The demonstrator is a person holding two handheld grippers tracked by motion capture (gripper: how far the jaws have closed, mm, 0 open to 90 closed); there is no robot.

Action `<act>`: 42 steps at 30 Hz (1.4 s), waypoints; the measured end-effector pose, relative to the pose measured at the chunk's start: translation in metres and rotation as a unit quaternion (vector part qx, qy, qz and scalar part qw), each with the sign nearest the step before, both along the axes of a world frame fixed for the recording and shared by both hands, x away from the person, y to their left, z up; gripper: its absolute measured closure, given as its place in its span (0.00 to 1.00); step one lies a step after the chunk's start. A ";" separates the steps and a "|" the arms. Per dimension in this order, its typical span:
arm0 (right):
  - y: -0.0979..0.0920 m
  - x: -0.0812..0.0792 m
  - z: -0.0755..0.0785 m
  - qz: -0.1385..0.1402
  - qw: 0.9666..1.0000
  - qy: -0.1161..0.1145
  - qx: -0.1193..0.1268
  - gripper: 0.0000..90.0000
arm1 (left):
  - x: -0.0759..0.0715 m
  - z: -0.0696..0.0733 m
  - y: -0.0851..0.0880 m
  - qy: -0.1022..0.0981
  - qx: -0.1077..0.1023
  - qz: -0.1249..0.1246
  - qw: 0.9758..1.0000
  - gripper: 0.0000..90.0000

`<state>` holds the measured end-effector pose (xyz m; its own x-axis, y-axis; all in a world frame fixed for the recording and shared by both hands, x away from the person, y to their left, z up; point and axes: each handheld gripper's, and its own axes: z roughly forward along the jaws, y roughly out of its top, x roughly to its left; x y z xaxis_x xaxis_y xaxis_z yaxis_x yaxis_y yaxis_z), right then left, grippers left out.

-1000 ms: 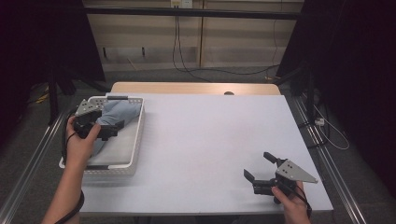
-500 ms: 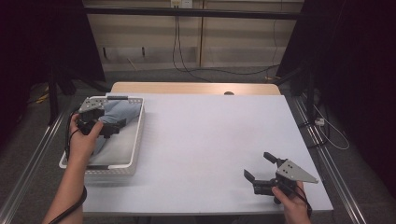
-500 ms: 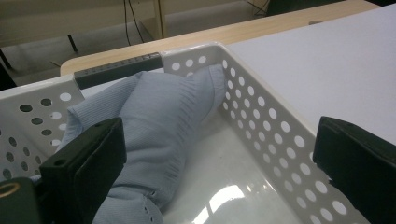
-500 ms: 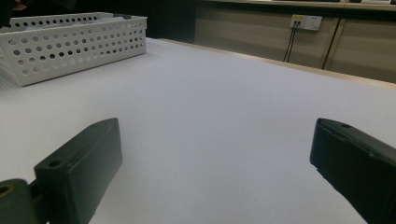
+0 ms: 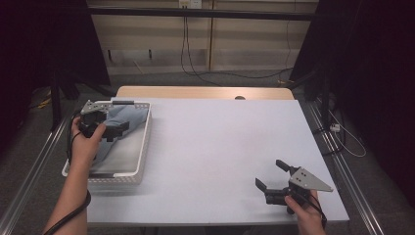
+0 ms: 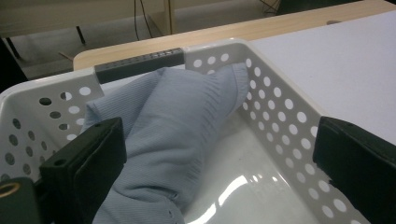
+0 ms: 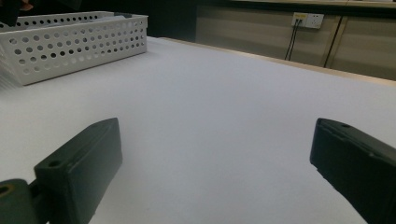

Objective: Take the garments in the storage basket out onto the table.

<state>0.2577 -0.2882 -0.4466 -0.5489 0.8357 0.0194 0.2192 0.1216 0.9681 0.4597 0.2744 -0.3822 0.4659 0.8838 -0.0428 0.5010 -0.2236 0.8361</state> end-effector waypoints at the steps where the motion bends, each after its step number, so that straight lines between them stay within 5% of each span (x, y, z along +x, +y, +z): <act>1: 0.000 0.000 0.000 0.000 1.000 0.000 -0.001 0.02 | 0.001 0.000 0.000 0.000 -0.002 0.002 1.000 0.03; 42: 0.000 0.000 -0.001 0.001 1.000 0.001 0.001 0.02 | 0.028 -0.023 0.009 0.044 0.025 0.031 0.998 0.04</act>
<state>0.2577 -0.2885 -0.4474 -0.5500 0.8348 0.0232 0.2219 0.1193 0.9678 0.4879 0.2833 -0.4056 0.4062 0.9130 -0.0364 0.5867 -0.2301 0.7764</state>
